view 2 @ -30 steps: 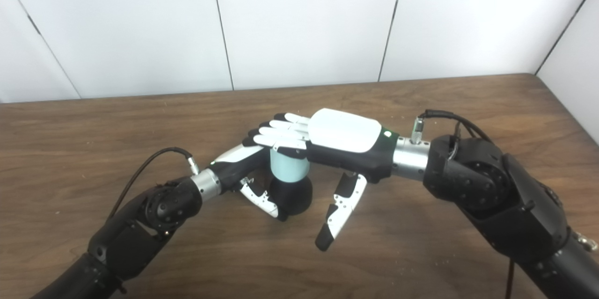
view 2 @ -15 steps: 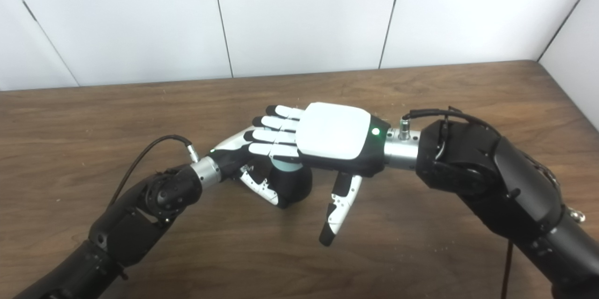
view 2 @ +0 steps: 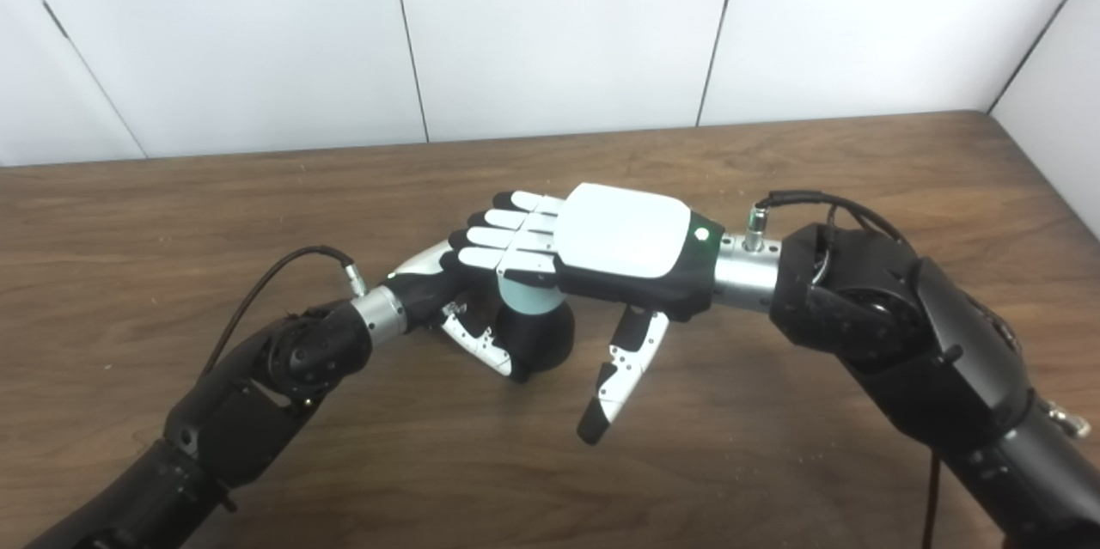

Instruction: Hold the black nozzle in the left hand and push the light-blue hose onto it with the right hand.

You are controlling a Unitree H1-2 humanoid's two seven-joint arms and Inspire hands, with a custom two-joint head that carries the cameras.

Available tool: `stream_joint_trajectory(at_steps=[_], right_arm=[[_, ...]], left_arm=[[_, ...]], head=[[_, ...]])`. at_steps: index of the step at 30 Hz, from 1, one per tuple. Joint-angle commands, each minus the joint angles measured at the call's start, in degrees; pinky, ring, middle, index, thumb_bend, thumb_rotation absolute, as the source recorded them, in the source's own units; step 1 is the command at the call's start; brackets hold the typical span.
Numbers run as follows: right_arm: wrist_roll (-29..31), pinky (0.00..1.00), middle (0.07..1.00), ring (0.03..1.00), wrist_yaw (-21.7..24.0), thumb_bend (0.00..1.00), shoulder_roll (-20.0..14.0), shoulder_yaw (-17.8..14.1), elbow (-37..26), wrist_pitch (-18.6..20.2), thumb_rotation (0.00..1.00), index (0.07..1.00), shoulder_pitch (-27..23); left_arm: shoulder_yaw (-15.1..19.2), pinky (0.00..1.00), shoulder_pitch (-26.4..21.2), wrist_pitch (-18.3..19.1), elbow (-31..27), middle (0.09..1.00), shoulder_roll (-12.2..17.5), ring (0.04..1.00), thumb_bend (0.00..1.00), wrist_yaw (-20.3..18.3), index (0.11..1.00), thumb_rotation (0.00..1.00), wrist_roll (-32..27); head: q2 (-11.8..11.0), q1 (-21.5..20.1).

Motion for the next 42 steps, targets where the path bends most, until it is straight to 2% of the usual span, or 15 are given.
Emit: stream_joint_trajectory(at_steps=[1,7,12,19,26,35,42], right_arm=[[-0.19,1.0,1.0,1.0,-2.01,0.74,0.68,-2.53,-2.4,0.29,0.72,0.969,-2.88],[-2.19,1.0,1.0,1.0,-2.07,0.7,2.32,-5.36,-2.3,1.06,0.74,0.982,-4.2],[-3.31,1.0,1.0,1.0,-2.38,0.7,3.49,-7.49,-2.89,2.91,0.76,0.999,-4.96],[-3.75,1.0,1.0,1.0,-3.65,0.7,4.3,-9.22,-2.38,2.23,0.78,1.0,-5.23],[-2.65,1.0,1.0,1.0,-2.26,0.7,3.35,-7.62,-1.74,0.94,0.77,1.0,-4.08],[0.51,1.0,1.0,1.0,5.43,0.72,-0.31,-3.16,-1.07,2.85,0.75,0.982,-2.97],[0.88,1.0,1.0,1.0,4.87,0.76,-0.63,-1.94,2.93,-0.45,0.79,0.999,-0.31]], left_arm=[[-2.7,1.0,3.63,2.89,4.8,0.943,1.09,1.0,0.52,-7.02,0.48,0.06,1.75],[-2.69,1.0,3.62,2.74,4.89,0.943,1.03,1.0,0.52,-6.96,0.48,0.06,1.94],[-2.73,1.0,3.65,2.7,5.0,0.943,0.94,1.0,0.52,-6.78,0.48,0.06,2.15],[-2.82,1.0,3.84,3.27,4.81,0.943,0.74,1.0,0.52,-6.69,0.48,0.06,2.4],[-2.68,1.0,3.83,3.58,4.81,0.944,0.7,1.0,0.52,-6.79,0.48,0.06,2.23],[-2.57,1.0,3.96,3.84,4.62,0.944,0.66,1.0,0.52,-6.66,0.48,0.06,2.26],[-2.54,1.0,3.98,3.56,4.17,0.943,1.06,1.0,0.52,-6.83,0.48,0.06,2.42]], head=[[-0.05,-0.18],[-0.09,-0.15],[-0.07,-0.28],[-0.1,-0.29],[-0.12,-0.2],[-0.07,-0.08],[0.01,0.03]])
